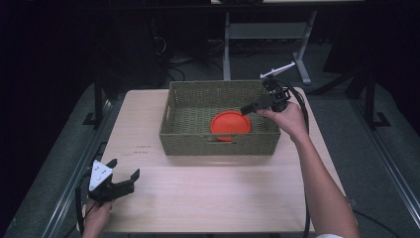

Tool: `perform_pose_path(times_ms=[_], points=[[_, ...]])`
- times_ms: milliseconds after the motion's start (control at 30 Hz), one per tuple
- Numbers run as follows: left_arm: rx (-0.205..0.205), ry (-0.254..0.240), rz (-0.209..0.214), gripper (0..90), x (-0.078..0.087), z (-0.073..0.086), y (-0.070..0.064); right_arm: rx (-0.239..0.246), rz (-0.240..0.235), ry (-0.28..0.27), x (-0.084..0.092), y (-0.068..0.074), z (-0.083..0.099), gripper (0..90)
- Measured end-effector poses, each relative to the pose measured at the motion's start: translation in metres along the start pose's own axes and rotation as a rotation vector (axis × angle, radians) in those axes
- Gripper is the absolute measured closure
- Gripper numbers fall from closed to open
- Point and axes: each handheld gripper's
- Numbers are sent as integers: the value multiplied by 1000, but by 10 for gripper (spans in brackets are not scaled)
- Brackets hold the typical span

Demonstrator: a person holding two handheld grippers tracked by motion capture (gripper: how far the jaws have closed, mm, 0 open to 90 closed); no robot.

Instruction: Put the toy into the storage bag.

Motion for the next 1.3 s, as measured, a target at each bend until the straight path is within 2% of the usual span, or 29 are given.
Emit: perform_pose_path(times_ms=[400,733,1300], points=[[1,-1,1,127,0,0,-1,22,-30,-36,17,8,17,292],[-6,1,0,126,0,-1,-2,43,-38,-56,26,9,35,291],[-9,3,-2,126,1,-1,-2,77,-49,-74,40,22,67,282]])
Point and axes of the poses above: each handheld gripper's, and its own axes: x roughly backward along the jaws, z roughly out of its underside, y roughly to its left, and after that the axes turned 5 degrees about -y, right-handed
